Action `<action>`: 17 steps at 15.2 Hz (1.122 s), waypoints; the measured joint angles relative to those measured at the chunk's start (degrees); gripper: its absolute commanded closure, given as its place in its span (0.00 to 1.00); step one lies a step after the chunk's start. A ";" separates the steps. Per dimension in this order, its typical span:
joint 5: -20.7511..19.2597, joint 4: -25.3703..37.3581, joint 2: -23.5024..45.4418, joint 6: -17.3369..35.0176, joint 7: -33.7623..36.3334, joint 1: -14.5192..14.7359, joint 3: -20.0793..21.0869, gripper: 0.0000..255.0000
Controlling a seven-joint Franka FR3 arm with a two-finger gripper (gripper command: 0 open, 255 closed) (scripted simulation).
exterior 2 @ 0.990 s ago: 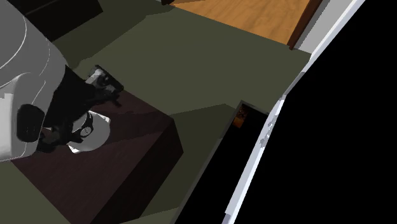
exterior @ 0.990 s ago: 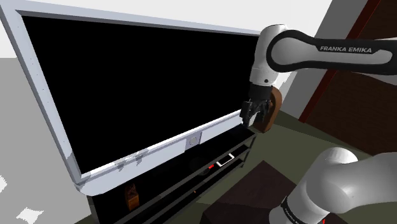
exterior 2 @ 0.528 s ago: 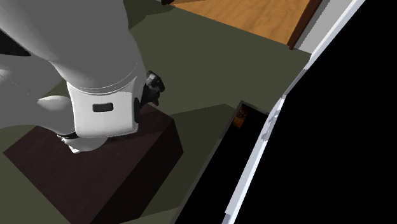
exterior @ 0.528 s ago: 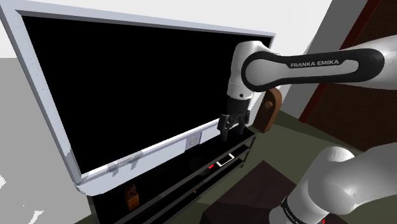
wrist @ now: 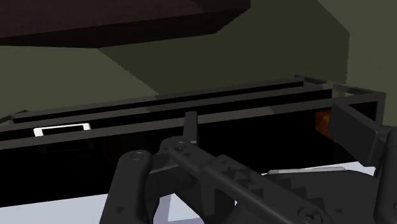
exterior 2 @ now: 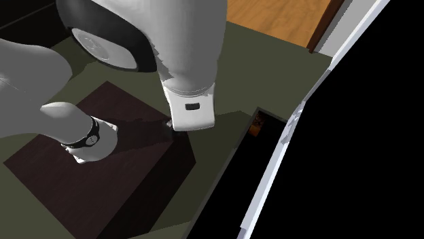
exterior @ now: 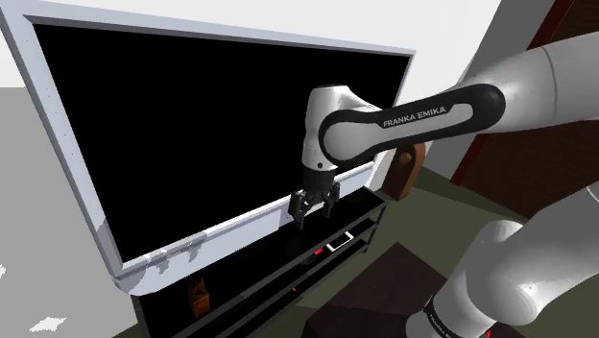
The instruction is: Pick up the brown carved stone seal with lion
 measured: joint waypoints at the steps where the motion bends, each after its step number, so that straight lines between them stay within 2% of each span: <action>1: -0.31 0.81 2.17 1.53 0.84 0.10 0.76 0.00; 7: -3.53 6.14 14.59 9.60 7.96 1.67 5.48 0.00; 12: -9.32 12.98 25.97 14.16 14.43 3.54 7.19 0.00; 17: -15.89 22.28 37.62 16.09 21.27 7.56 6.89 0.00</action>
